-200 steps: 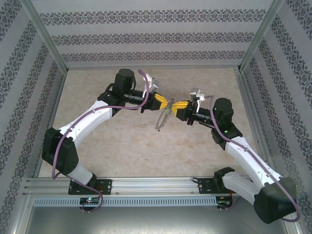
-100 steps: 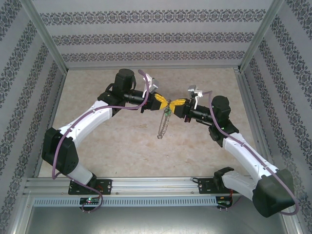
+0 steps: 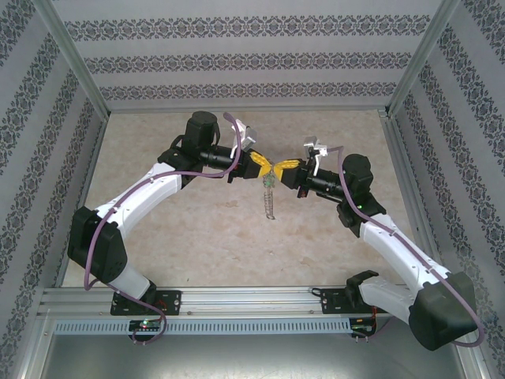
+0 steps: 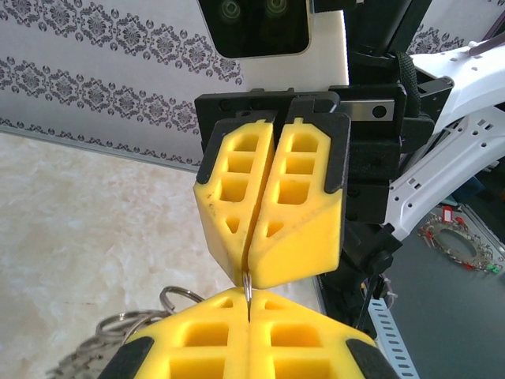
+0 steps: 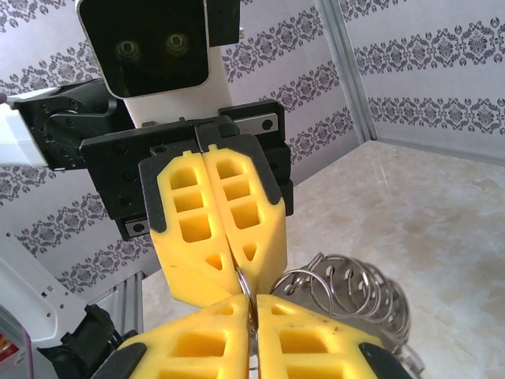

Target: Put the keys on the keyring

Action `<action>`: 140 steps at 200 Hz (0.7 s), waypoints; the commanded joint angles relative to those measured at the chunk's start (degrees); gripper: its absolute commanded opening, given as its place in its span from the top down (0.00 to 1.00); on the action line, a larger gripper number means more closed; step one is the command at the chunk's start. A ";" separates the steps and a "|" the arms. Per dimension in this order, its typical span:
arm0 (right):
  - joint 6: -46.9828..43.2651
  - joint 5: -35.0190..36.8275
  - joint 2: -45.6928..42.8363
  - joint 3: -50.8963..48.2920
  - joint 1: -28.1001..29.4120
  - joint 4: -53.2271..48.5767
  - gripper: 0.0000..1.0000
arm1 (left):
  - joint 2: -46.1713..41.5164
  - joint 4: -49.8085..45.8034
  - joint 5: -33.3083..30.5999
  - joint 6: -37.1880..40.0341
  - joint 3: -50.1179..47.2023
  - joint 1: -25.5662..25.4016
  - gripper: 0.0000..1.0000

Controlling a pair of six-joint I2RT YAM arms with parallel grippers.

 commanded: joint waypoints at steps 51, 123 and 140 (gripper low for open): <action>0.24 -0.76 0.30 2.01 1.92 2.25 0.75 | -1.18 2.99 1.79 -0.80 0.43 -0.51 1.00; 0.83 -1.24 -0.61 2.09 1.66 1.84 0.94 | -0.90 4.19 1.75 -1.37 -0.01 -0.50 1.00; 0.76 -1.47 -0.43 2.00 1.68 1.91 1.00 | -0.97 4.32 1.66 -1.50 -0.01 -0.56 1.00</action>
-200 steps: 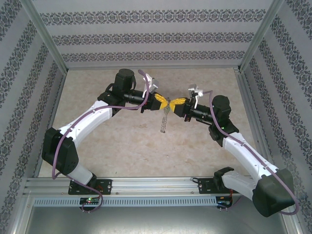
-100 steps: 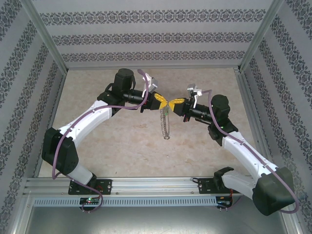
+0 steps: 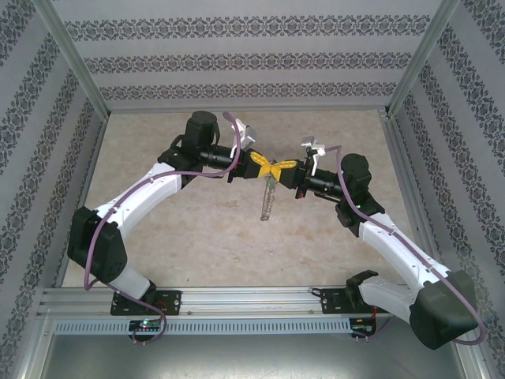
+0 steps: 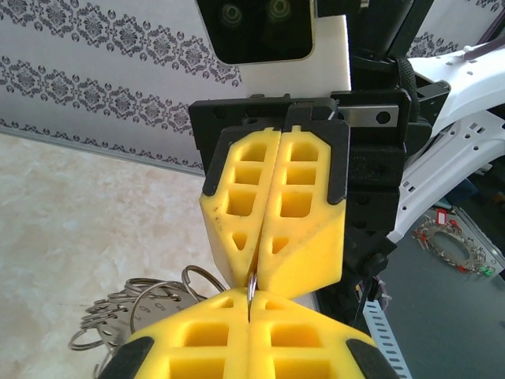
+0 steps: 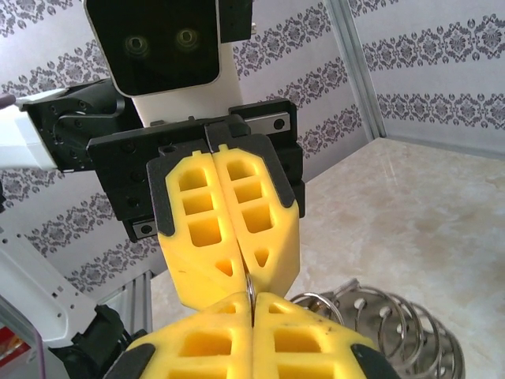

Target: Put the keys on the keyring

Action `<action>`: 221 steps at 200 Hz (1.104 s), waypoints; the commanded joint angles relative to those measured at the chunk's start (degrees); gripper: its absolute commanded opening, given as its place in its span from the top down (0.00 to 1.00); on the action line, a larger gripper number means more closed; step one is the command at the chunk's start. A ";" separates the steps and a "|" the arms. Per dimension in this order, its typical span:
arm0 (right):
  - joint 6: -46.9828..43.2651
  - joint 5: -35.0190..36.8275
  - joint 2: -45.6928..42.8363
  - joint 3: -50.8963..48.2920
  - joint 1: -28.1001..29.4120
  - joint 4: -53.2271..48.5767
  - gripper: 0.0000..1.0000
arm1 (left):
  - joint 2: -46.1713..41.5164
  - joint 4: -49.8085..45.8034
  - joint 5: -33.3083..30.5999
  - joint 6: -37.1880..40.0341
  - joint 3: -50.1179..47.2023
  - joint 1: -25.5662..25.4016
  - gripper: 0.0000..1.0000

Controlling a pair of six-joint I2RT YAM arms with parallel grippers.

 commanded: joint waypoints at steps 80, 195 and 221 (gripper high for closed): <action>-13.18 -7.65 3.22 8.74 -1.98 -16.45 1.00 | -1.56 -21.57 -0.57 16.17 8.68 1.40 0.82; -39.42 -11.03 10.66 28.20 -2.43 -49.54 1.00 | 3.54 -44.38 -2.45 30.68 18.49 3.18 0.71; -41.38 -10.53 12.11 30.17 -1.81 -52.35 1.00 | 4.36 -44.04 -1.20 30.74 18.73 3.17 0.72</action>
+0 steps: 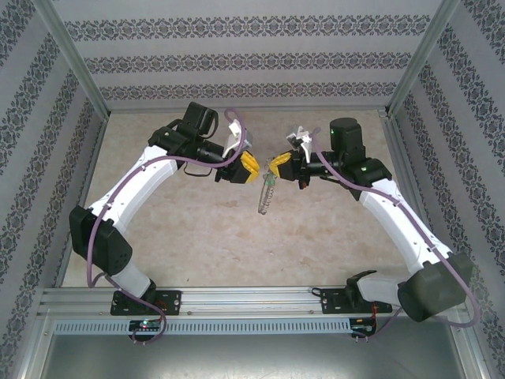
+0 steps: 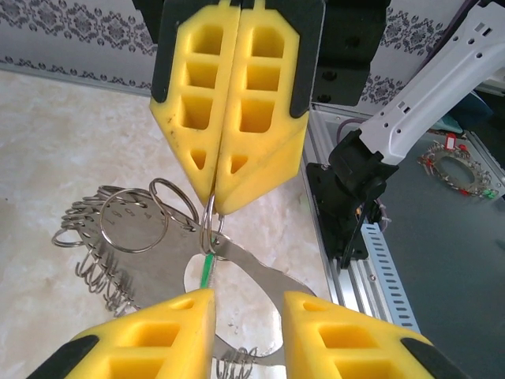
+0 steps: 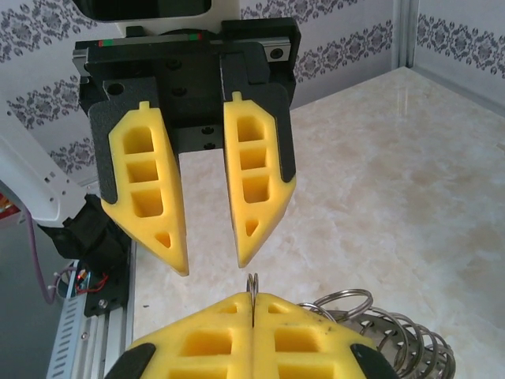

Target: Put the keys on the keyring

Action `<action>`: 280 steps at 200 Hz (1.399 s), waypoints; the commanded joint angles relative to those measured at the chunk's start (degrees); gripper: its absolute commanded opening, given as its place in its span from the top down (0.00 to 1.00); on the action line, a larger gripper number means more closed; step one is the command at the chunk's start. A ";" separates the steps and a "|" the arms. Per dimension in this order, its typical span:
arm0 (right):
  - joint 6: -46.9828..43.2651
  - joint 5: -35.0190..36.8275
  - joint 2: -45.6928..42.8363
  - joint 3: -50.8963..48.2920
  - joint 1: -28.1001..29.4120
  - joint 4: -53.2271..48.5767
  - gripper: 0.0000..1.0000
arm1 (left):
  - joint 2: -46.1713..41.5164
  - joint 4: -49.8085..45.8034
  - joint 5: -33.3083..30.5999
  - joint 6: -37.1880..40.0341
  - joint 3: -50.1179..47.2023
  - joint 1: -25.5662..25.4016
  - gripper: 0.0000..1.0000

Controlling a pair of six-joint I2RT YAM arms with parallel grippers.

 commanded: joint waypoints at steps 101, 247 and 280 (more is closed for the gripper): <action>-6.41 -1.37 2.85 4.56 3.06 -6.27 1.00 | 4.17 -3.29 4.47 3.21 3.81 -0.58 0.73; -5.86 0.55 2.94 4.13 3.26 -4.83 1.00 | 4.44 -3.01 6.08 3.04 2.28 -1.61 0.90; -5.54 1.01 2.86 4.05 3.14 -4.25 1.00 | 4.46 -3.37 6.25 2.96 1.99 -1.69 0.87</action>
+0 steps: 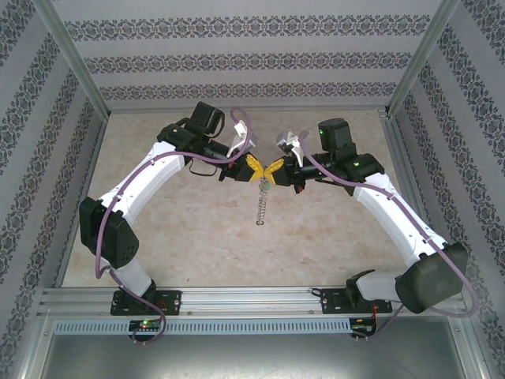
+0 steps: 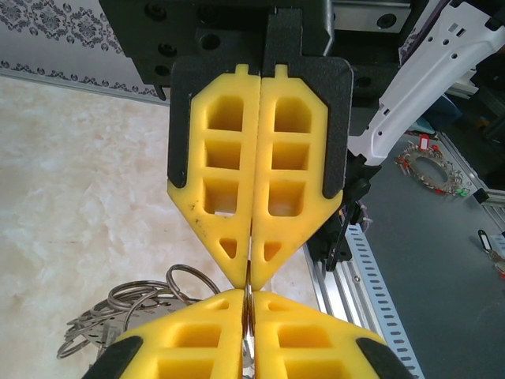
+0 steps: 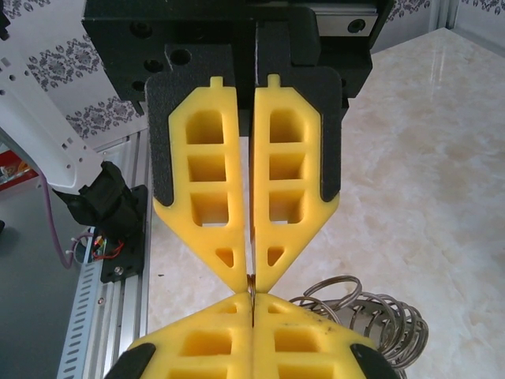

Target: Put the keys on the keyring

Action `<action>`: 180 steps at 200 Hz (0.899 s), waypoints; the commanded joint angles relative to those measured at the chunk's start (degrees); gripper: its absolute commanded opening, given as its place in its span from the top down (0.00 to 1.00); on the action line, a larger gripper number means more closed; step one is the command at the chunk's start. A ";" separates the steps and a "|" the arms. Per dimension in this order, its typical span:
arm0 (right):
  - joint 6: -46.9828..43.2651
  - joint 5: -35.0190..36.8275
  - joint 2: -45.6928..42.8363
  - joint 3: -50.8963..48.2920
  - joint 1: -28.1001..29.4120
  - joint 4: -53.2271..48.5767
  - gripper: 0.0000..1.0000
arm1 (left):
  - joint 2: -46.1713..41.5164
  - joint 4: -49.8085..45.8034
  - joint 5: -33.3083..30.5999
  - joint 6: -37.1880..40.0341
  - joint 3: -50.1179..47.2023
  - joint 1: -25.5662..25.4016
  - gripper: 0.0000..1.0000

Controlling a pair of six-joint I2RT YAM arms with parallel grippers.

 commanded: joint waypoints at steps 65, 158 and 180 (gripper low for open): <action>0.16 1.17 0.12 1.34 0.30 3.54 1.00 | 0.96 -2.73 2.47 1.29 -0.31 -1.30 0.83; 0.93 1.45 0.04 1.00 -0.19 4.78 1.00 | 1.12 -1.72 1.58 0.59 -0.42 -1.40 0.91; 1.18 1.31 0.13 0.98 -0.11 5.22 1.00 | 1.43 -1.52 1.74 0.59 -0.43 -1.69 1.00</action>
